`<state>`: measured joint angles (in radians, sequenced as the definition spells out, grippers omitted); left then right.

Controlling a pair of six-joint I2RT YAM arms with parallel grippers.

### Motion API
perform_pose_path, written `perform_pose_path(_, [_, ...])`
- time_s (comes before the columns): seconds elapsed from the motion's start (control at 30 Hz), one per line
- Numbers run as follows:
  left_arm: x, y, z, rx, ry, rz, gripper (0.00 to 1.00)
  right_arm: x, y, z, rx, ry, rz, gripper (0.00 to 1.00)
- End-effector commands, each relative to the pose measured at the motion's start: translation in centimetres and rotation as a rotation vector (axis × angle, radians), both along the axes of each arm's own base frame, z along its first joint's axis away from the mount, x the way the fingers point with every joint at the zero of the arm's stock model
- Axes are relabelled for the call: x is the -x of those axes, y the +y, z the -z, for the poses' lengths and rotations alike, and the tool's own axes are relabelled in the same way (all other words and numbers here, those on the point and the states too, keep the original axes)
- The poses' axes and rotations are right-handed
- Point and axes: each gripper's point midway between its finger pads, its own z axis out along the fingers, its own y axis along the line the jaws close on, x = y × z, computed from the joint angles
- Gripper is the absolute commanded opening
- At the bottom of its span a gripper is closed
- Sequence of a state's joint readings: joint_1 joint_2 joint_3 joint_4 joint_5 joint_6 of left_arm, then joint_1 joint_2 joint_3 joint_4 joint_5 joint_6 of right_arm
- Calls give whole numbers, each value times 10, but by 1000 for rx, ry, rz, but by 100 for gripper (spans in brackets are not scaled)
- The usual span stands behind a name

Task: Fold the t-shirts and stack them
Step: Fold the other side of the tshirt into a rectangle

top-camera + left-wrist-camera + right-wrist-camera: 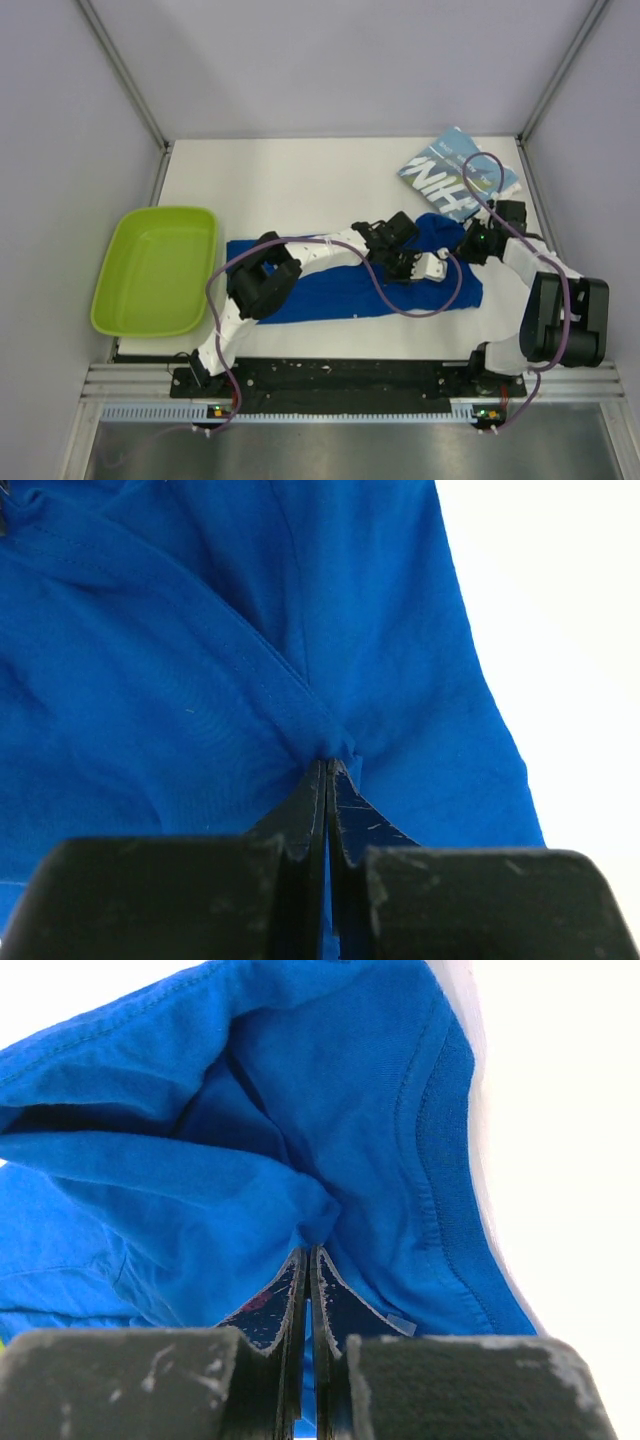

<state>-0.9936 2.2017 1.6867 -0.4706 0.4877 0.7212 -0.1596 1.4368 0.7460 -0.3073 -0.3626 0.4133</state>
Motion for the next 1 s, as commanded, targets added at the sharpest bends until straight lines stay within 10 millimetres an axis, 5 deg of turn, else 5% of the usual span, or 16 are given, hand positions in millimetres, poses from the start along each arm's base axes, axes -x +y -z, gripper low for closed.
perform_pose_path(0.0, [-2, -4, -11, 14, -23, 13, 0, -4, -3, -23, 14, -72, 0, 0])
perform_pose_path(0.3, [9, 8, -67, 57, 107, 59, 0, 28, 5, -54, 5, -111, -3, 0])
perform_pose_path(0.7, [37, 45, -55, 7, 142, 220, 0, 100, 39, -37, -205, -35, 137, 0])
perform_pose_path(0.97, [28, 43, -42, -2, 113, 211, 0, 109, 27, -26, -150, -24, 242, 0])
